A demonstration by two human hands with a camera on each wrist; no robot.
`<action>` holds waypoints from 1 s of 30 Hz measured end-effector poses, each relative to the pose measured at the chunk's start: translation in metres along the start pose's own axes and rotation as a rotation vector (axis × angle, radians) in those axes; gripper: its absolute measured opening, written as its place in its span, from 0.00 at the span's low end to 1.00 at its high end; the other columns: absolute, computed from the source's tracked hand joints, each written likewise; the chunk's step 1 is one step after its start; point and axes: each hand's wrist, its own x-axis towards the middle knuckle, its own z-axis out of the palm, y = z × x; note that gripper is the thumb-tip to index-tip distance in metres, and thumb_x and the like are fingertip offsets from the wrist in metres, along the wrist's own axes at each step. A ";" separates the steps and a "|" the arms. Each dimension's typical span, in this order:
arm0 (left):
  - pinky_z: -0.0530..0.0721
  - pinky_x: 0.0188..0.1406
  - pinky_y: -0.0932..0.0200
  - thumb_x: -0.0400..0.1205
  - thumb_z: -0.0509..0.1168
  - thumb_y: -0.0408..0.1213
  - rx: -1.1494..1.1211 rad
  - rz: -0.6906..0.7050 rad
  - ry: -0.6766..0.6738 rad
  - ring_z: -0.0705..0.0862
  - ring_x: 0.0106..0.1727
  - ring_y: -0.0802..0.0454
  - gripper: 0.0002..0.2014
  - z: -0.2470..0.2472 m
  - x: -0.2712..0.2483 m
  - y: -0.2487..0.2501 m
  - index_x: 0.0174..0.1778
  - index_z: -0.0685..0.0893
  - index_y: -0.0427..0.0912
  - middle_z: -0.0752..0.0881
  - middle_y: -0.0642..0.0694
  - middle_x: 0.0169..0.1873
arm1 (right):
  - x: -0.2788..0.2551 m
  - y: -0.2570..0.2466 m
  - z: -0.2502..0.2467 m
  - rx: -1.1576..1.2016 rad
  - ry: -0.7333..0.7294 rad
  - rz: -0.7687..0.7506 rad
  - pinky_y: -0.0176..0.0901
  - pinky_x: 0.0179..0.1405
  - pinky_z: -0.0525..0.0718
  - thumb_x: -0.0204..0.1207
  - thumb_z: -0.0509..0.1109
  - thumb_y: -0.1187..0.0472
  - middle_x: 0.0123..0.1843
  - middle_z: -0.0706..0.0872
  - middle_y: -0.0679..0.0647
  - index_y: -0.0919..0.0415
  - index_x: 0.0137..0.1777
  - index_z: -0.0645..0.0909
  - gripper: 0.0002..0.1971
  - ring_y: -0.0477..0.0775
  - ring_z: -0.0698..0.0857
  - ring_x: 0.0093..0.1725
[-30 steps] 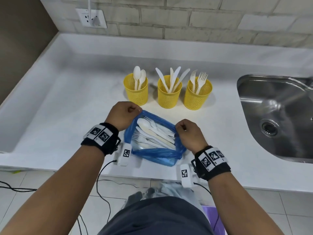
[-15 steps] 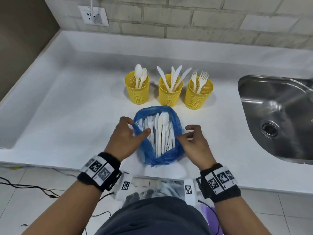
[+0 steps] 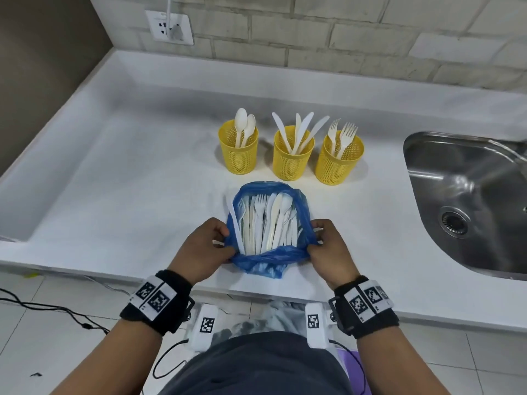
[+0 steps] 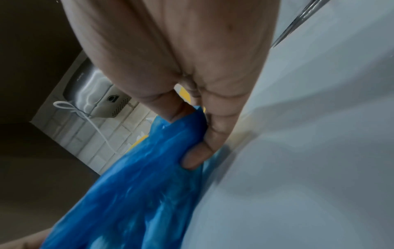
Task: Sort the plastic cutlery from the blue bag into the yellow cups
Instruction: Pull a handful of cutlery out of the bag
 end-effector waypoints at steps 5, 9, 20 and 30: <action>0.79 0.43 0.73 0.74 0.78 0.29 0.234 0.155 0.020 0.85 0.47 0.57 0.18 -0.006 0.000 0.000 0.53 0.80 0.51 0.78 0.51 0.53 | -0.007 -0.003 0.004 -0.185 0.099 -0.171 0.46 0.55 0.83 0.75 0.68 0.73 0.58 0.77 0.54 0.55 0.67 0.74 0.23 0.54 0.81 0.53; 0.76 0.43 0.71 0.78 0.78 0.44 0.313 0.161 0.181 0.82 0.45 0.60 0.15 -0.004 0.009 0.015 0.55 0.81 0.50 0.80 0.52 0.49 | -0.010 -0.018 0.009 -0.390 0.261 -0.501 0.47 0.61 0.75 0.71 0.71 0.70 0.60 0.75 0.54 0.56 0.64 0.79 0.22 0.56 0.77 0.58; 0.84 0.45 0.53 0.80 0.70 0.43 0.522 -0.042 0.127 0.85 0.44 0.44 0.08 0.006 0.028 0.031 0.43 0.83 0.41 0.88 0.46 0.38 | 0.004 -0.035 0.029 -0.771 -0.022 -0.256 0.45 0.37 0.74 0.84 0.66 0.49 0.40 0.83 0.56 0.61 0.42 0.73 0.16 0.61 0.85 0.43; 0.71 0.34 0.55 0.85 0.66 0.39 0.613 0.246 0.183 0.79 0.33 0.42 0.18 0.027 0.018 0.043 0.29 0.72 0.42 0.73 0.49 0.27 | 0.008 -0.051 0.042 -0.774 -0.024 -0.140 0.45 0.42 0.78 0.82 0.67 0.38 0.54 0.89 0.60 0.65 0.60 0.79 0.27 0.64 0.89 0.54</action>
